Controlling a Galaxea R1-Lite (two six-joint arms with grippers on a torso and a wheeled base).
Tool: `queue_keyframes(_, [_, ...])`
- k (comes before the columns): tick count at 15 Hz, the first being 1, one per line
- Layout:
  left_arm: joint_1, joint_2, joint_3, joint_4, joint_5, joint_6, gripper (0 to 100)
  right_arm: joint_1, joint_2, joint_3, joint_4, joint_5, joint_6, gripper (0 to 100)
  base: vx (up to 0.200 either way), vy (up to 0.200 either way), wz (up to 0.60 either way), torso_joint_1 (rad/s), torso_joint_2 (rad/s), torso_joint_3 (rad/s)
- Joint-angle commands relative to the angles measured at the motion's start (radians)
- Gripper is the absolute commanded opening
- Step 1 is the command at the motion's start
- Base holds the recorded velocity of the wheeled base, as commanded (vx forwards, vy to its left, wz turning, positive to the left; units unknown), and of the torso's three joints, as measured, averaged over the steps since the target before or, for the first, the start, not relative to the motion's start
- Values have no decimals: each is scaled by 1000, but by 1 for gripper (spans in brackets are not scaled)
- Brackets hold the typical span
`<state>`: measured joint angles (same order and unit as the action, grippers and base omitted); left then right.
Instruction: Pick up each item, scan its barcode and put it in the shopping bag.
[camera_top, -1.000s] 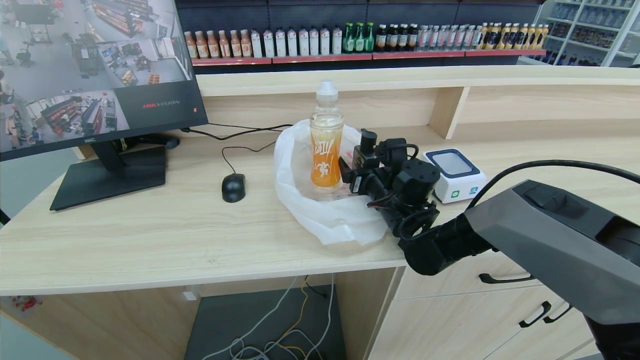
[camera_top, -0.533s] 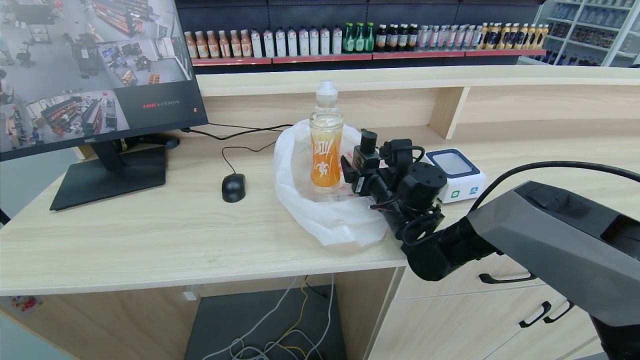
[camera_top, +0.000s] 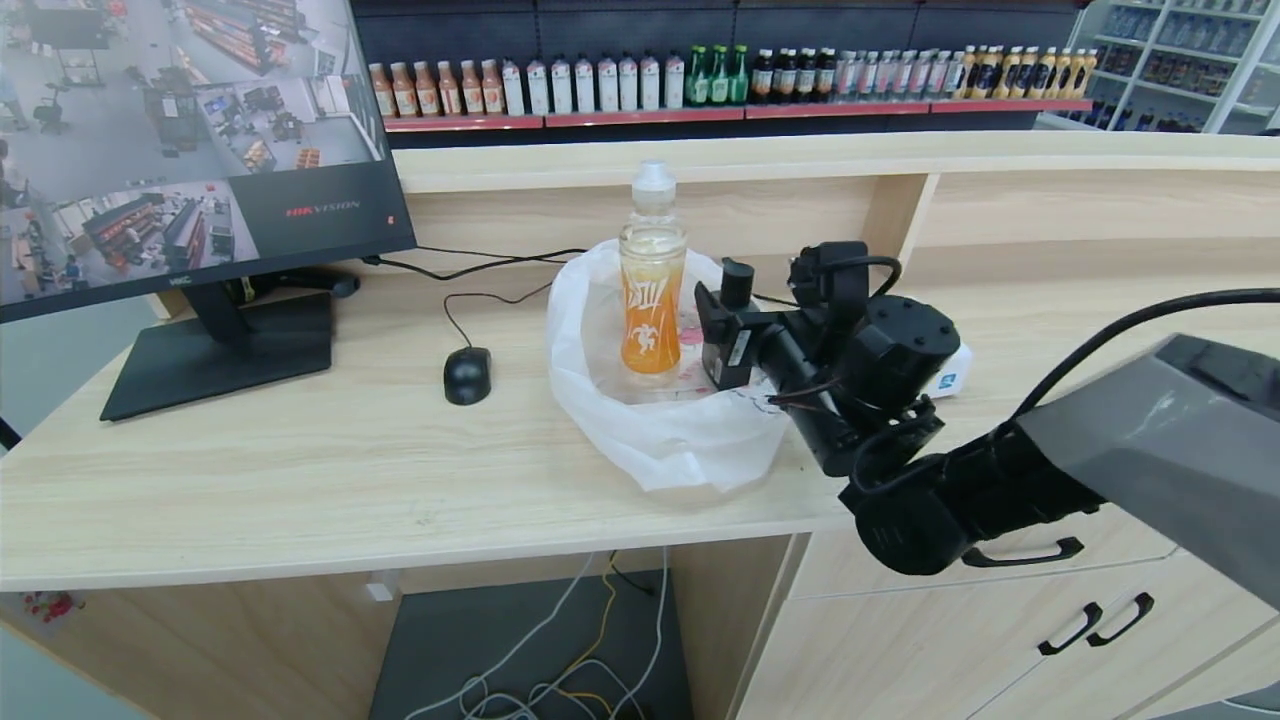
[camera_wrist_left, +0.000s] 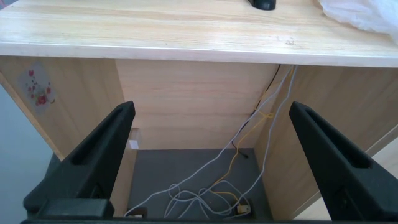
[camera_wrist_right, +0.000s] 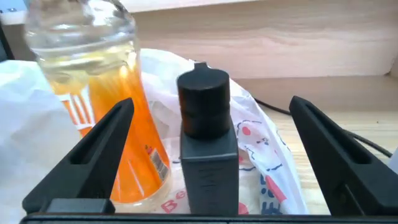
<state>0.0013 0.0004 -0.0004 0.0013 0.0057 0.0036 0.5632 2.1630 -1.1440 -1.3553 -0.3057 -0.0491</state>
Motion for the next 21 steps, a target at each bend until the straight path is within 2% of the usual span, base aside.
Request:
queue_keyframes(1, [0,0,0,0,0,-1,100,14,-152,107,-1,-19,-5,100,0,0,0,0,0,0])
queue_keyframes(5, [0,0,0,0,0,1,100,-3,-327,374,-77,-30,-3,100,0,0,0,0,0,0])
queue_keyframes(8, [-1,0,0,2,0,4,100,-39,-519,678,-168,-67,-5,100,0,0,0,0,0,0])
queue_keyframes(11, [0,0,-1,2,0,4,100,-74,-716,886,-163,-64,-5,100,0,0,0,0,0,0])
queue_keyframes(16, [-1,0,-1,2,0,6,100,-105,-966,1141,-150,-56,-3,100,0,0,0,0,0,0])
queue_keyframes(18, [-1,0,-1,2,0,6,100,-117,-1057,1143,-56,-76,-3,100,0,0,0,0,0,0])
queue_keyframes(21, [0,0,0,0,0,-1,100,-106,-1419,1143,420,-12,0,100,0,0,0,0,0,0])
